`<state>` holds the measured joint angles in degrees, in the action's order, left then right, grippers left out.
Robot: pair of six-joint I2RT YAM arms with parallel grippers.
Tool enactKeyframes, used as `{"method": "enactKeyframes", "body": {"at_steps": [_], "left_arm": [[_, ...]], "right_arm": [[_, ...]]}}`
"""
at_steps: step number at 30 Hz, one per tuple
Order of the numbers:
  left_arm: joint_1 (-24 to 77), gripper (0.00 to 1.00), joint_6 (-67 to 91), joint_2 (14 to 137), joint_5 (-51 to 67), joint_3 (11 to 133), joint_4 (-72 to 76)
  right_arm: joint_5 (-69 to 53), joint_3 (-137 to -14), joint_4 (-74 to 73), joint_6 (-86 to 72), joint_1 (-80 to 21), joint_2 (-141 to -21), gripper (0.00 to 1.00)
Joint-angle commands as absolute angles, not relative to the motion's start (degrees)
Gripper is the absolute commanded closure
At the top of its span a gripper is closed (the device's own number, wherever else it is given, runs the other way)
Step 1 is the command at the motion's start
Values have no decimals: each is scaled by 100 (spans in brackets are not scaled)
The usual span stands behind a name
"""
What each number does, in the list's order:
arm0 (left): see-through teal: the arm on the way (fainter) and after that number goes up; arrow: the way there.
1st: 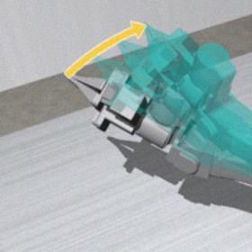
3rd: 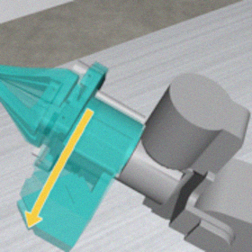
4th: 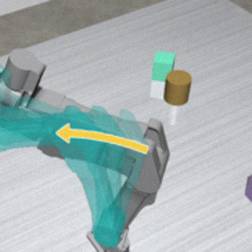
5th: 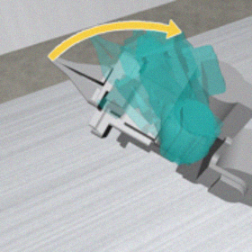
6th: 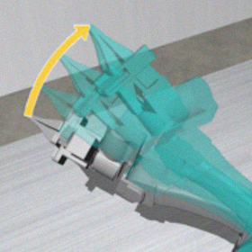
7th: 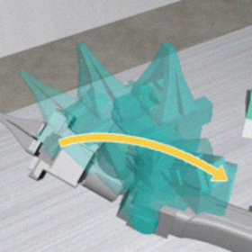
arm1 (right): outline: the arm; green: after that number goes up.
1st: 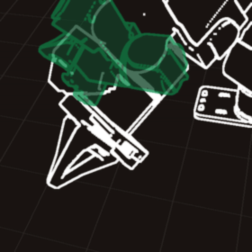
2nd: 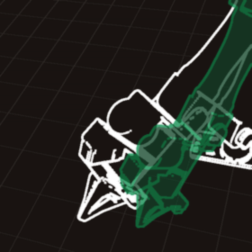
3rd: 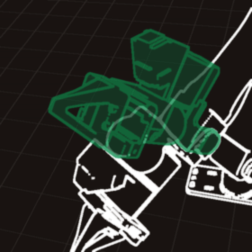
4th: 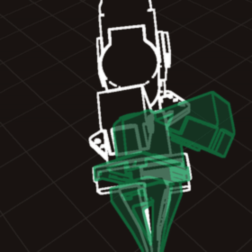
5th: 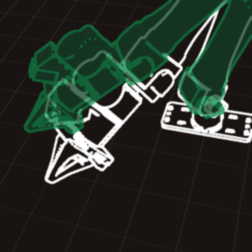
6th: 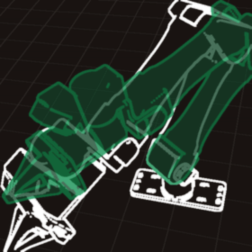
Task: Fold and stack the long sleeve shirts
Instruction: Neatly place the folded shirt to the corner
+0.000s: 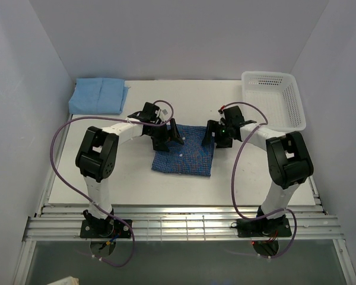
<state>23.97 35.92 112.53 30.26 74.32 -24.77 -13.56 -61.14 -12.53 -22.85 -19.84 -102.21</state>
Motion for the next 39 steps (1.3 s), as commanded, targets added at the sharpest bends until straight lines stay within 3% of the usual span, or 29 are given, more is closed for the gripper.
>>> {"method": "enactKeyframes", "body": {"at_steps": [1,4,12,15,16,18,19,25,32,39], "left_arm": [[2399,2,3410,11294,2962,7383,-2408],[2399,2,3349,11364,2918,7400,-2373],[2399,2,3094,11663,2778,7462,-2347],[2399,2,3041,11733,2760,7436,-2347],[2399,2,3024,11742,2716,7436,-2347],[2399,2,2997,11768,2698,7462,-2382],[2399,2,2988,11777,2742,7479,-2382],[2408,2,2839,11453,2970,7664,-2329],[2829,2,2488,10355,2716,7971,-2636],[3365,2,2364,9765,2206,8305,-3137]], "right_arm": [[-1573,-6249,-1046,-2584,-1969,-10546,20],[-1696,-6301,-897,-2707,-1969,-10801,28],[-1775,-6530,-835,-2698,-1890,-11188,33],[-1898,-6487,-739,-2681,-1706,-11206,42],[-1968,-6460,-695,-2672,-1601,-11171,59],[-2223,-6434,-624,-2514,-1538,-11136,74],[-2354,-6442,-624,-2427,-1512,-11066,91],[-3024,-6197,-702,-2503,-1547,-10242,92],[-1655,-6292,-1888,-3172,-1749,-9045,92],[-1170,-6521,-2645,-3673,-2003,-8552,92]]}}
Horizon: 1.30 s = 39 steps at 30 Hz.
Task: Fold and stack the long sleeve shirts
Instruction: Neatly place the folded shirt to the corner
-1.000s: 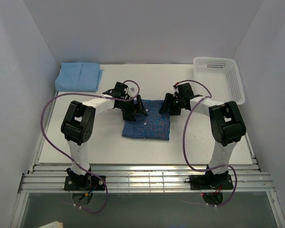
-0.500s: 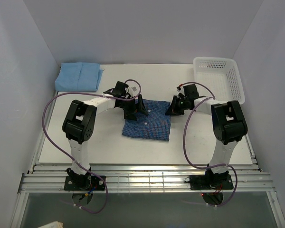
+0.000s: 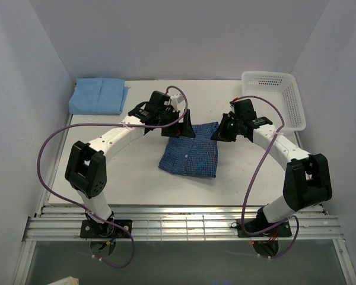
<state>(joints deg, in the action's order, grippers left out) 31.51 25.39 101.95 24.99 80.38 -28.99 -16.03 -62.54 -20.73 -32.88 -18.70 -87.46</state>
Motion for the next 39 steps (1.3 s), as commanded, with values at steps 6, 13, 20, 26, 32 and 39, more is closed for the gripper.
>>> {"method": "enactKeyframes", "body": {"at_steps": [6,13,20,26,32,39], "left_arm": [[4305,2,2399,9677,1891,8359,-3164],[5289,2,2698,9808,380,8253,-3112],[5783,2,3242,9870,-1440,8297,-2892],[6020,2,3542,10133,-2215,8428,-2874],[6056,2,3779,10344,-2249,8464,-2927],[6161,2,3797,10713,-2644,8744,-3145]], "right_arm": [[-765,-6689,-2901,-4261,-2188,-8315,92],[-528,-7162,-3392,-4508,-2355,-8279,92],[-501,-7154,-3436,-4869,-2531,-8147,92],[-615,-7093,-3270,-5168,-2672,-8112,92],[-589,-7119,-3217,-5361,-2768,-8104,92],[-580,-7049,-3094,-5572,-2892,-8077,92]]}}
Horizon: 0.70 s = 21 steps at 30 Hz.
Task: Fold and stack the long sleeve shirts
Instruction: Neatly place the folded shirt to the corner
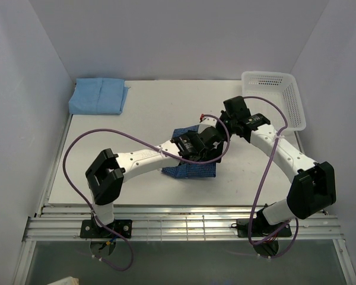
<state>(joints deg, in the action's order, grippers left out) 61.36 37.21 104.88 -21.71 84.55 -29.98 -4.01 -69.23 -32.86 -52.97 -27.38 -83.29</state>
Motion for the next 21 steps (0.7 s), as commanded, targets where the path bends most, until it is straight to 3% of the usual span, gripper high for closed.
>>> {"method": "enactKeyframes", "body": {"at_steps": [1,10,13,14,16,17,21], "left_arm": [[6213,2,3858,10783,-2863,8937,-3312],[6258,2,4386,11285,-3972,9246,-4087],[6267,13,4464,11329,-4262,9343,-4297],[6267,22,4534,11329,-4385,9378,-4376],[6267,30,4623,11338,-4622,9413,-4517],[6267,42,4632,11347,-4649,9465,-4552],[6267,62,4553,11391,-4842,9554,-4649]], "right_arm": [[-632,-6997,-3024,-5659,-2900,-8060,92],[-913,-6777,-2716,-5924,-2927,-7849,92],[-1045,-6715,-2654,-5959,-2927,-7831,92],[-1081,-6697,-2654,-5968,-2918,-7805,92],[-1151,-6636,-2593,-6003,-2927,-7770,92],[-1151,-6627,-2575,-6003,-2927,-7735,92],[-1186,-6627,-2601,-5985,-2918,-7682,92]]}}
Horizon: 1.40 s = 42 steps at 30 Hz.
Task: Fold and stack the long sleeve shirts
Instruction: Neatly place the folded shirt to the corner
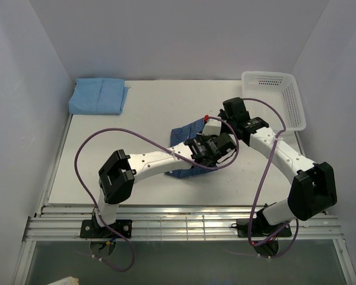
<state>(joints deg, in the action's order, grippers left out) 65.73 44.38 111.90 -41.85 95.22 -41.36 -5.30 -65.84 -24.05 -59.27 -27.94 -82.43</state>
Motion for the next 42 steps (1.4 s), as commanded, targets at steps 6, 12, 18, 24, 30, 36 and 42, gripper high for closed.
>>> {"method": "enactKeyframes", "body": {"at_steps": [6,12,18,24,30,36,42], "left_arm": [[6267,100,4342,11260,-4887,9563,-4729],[6197,100,3710,10680,-3942,9203,-4090],[5276,100,3200,9458,-1558,7990,-2708],[4265,100,3120,8877,552,7471,-2066],[3394,100,2962,8850,1985,7427,-1898],[2612,100,3190,8921,3634,7549,-1486],[1927,100,3296,9430,4517,8410,-1643]], "right_arm": [[-1090,-6618,-2610,-5863,-2918,-7646,92],[-1204,-7372,-2803,-5169,-2865,-7918,87],[-1616,-8409,-2848,-4440,-2830,-8297,53],[-1451,-8780,-2751,-4105,-2743,-8227,21],[-1502,-9149,-2575,-3894,-2286,-8016,2],[-2038,-8755,-2566,-3683,-1943,-7910,2],[-2636,-8053,-2575,-3332,-1661,-7831,4]]}}
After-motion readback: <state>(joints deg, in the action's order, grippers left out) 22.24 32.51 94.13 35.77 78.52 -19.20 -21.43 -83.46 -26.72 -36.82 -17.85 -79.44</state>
